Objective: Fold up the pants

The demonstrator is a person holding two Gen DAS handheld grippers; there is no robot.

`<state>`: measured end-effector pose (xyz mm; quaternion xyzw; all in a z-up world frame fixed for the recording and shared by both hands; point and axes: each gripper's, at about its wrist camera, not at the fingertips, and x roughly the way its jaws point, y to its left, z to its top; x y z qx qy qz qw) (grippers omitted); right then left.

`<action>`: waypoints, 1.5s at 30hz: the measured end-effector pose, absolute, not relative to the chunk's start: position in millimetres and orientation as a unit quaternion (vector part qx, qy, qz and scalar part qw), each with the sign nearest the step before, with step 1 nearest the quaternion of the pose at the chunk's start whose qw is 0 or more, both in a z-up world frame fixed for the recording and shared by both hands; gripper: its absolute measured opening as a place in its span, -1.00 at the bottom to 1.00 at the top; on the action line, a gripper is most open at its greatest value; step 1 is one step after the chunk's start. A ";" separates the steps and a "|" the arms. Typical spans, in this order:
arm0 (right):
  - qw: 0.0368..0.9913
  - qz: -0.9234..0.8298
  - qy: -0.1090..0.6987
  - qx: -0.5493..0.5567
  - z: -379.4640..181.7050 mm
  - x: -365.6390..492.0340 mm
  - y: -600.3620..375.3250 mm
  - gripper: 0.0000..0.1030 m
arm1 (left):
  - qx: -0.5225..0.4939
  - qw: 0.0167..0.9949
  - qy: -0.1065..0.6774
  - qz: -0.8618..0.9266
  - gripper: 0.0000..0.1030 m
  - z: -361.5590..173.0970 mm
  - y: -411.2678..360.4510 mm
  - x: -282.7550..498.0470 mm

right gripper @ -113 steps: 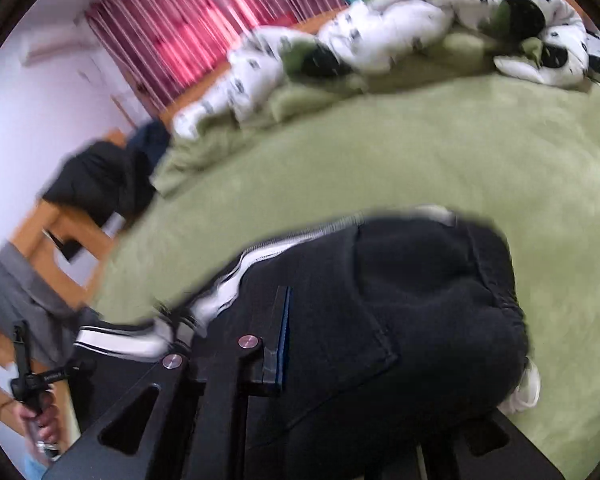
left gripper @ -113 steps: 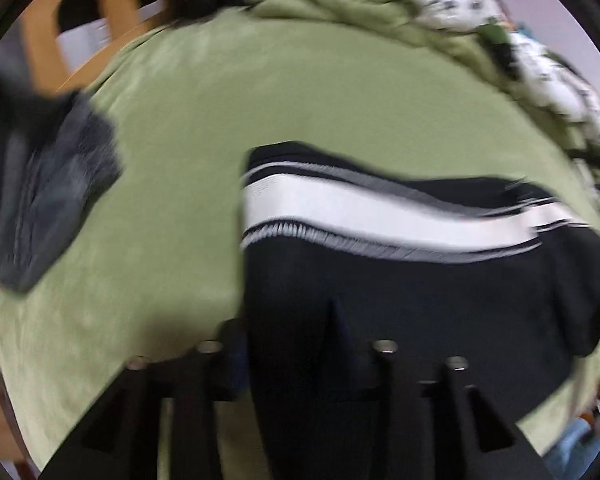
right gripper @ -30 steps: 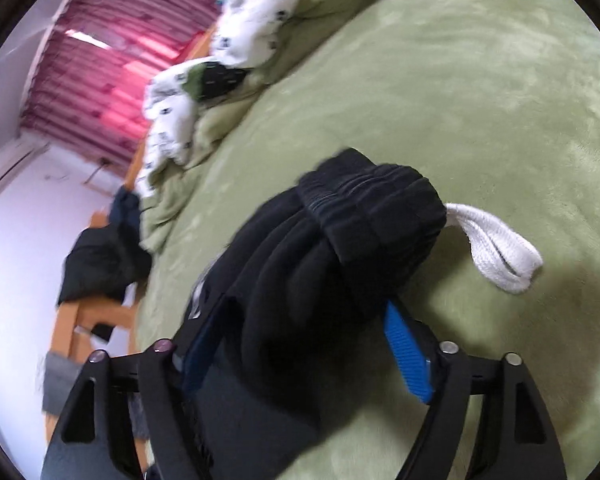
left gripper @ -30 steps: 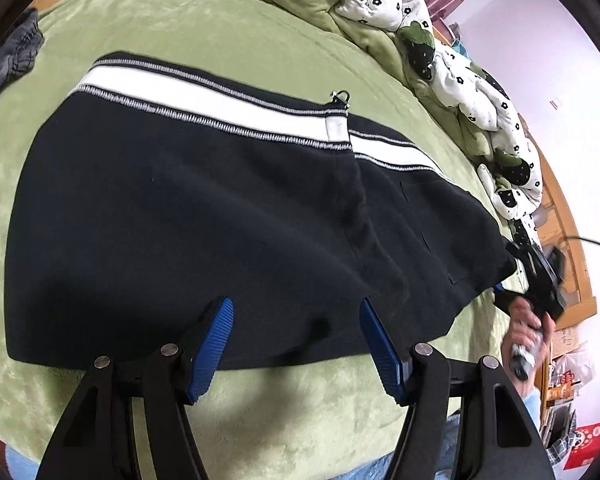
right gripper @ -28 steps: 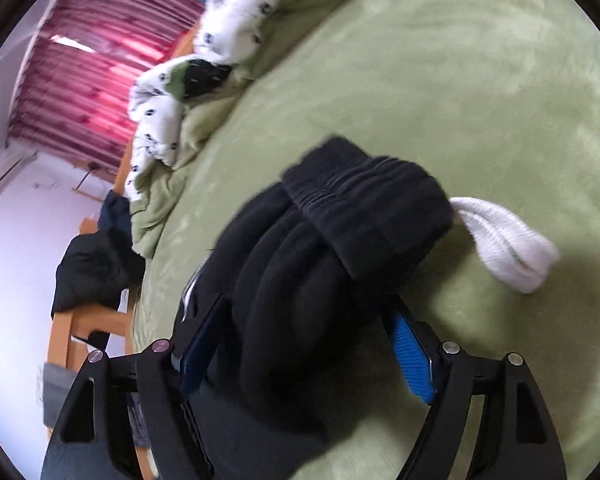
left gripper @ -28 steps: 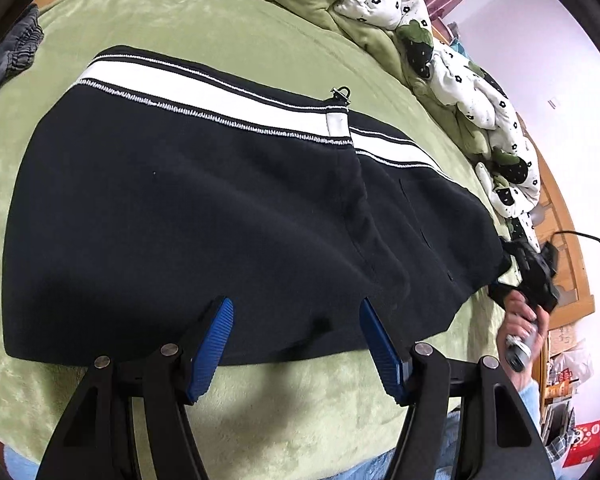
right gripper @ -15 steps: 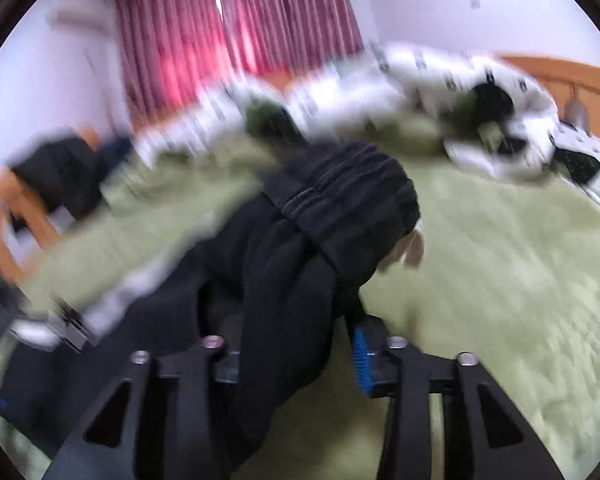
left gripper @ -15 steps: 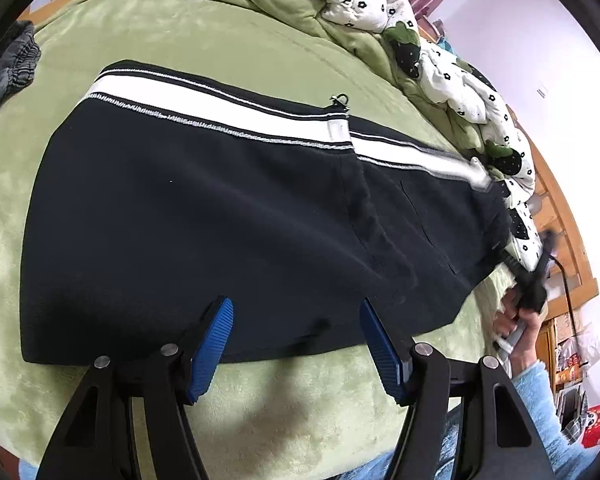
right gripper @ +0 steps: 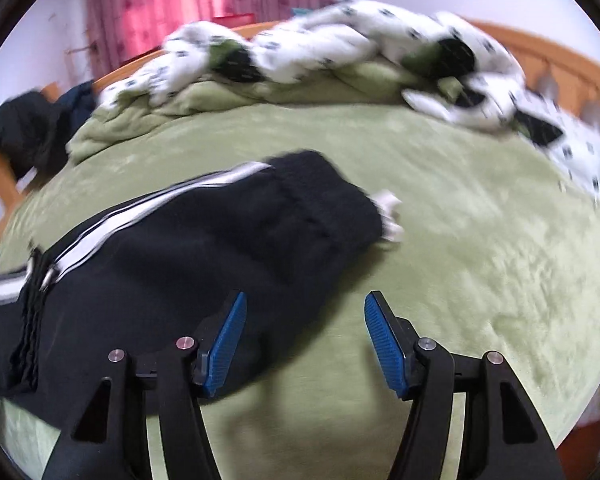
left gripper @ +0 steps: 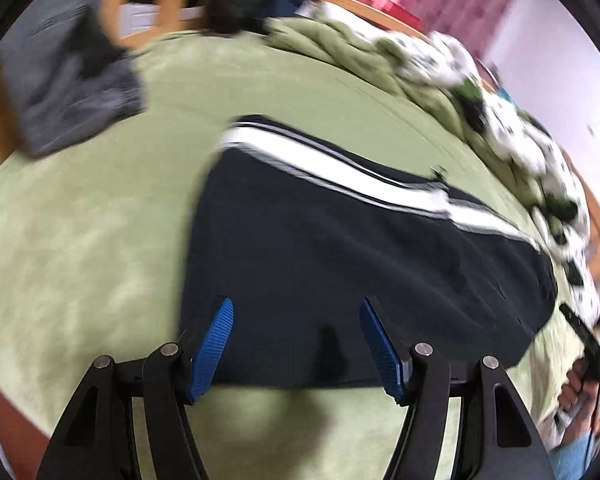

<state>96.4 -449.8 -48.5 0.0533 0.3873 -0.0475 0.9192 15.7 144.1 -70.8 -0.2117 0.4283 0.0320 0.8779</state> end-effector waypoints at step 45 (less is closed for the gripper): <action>0.893 0.110 0.434 0.056 -93.9 71.3 -303.2 -0.09 | -0.284 0.873 0.395 0.027 -0.66 -92.8 165.0 5.7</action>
